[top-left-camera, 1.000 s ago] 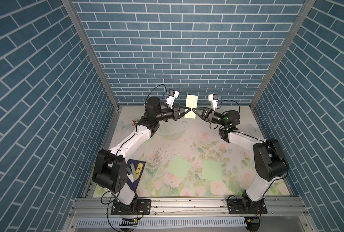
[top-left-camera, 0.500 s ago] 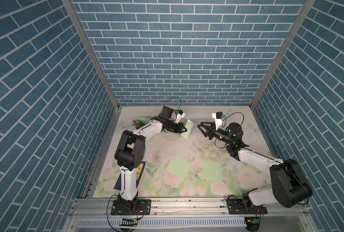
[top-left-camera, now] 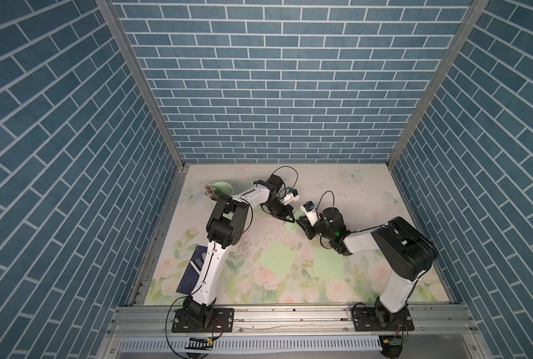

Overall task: Fold the square paper along the opposite sides
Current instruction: Smooth out the paper at the center of the board.

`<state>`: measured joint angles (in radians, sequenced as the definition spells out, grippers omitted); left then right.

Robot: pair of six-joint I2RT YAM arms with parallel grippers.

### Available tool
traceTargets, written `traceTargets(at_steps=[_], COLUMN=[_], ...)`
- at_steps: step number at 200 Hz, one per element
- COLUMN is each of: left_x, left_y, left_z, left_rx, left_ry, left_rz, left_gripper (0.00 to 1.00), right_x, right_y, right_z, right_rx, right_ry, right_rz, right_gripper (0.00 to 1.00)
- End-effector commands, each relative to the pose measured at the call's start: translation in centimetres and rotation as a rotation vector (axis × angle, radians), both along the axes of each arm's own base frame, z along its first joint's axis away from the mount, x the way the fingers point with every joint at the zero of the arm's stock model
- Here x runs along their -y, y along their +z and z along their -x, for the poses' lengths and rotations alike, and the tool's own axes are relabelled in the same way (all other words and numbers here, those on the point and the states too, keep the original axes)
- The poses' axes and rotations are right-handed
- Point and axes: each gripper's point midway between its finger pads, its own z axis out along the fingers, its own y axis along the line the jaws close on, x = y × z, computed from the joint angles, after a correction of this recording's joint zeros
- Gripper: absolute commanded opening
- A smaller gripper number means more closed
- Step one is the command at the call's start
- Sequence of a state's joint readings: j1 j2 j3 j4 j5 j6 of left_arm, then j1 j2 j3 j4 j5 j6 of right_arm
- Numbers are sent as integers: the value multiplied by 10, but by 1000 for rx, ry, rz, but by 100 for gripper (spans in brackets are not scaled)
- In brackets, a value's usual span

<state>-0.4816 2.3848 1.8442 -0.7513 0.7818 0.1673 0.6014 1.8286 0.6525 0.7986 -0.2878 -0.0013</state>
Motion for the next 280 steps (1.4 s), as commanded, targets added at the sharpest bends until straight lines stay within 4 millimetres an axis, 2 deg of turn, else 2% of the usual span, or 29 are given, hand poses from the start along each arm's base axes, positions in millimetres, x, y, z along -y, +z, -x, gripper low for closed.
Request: traceTargets(at_steps=[1,52,74,100,119,161,174,196,201,260,280], left_x=[-17,-15,-14,-14,-17,-27,-30,-31,-32,-38,-40], left_y=[-27,-22,-24,-28,-33,-46,-48,-49,-50,-57,-59], left_z=[10,6,5,0,-4,-9,-9,-7,-6,-4,-3], left_rx=[-52,-39,-40,-30,-25,-1,5,8,6,3,6], left_ry=[-30,-35,-33,-15,0,27,23,6,2,-19,-26], left_rz=[-96,-85,-84,-95,-120,-200,-217,-220,-221,-249,-257], left_gripper=[8,21,20,12,0,0,0,0,0,0,0], right_x=[0,5,10,11,9,4,-1,-4,-5,-10,-9], right_y=[-5,-42,-50,-49,-46,-25,-13,0,0,-20,-37], right_z=[-14,-14,-12,-10,-8,-10,-14,-22,-23,-16,-11], right_rx=[30,-73,-90,-90,-83,25,86,165,166,93,46], right_ry=[-36,-77,-96,-102,-98,-61,-57,-69,-69,-63,-72], right_rz=[31,78,98,92,81,46,38,18,19,38,65], right_gripper=[25,24,24,24,24,23,19,3,0,0,0])
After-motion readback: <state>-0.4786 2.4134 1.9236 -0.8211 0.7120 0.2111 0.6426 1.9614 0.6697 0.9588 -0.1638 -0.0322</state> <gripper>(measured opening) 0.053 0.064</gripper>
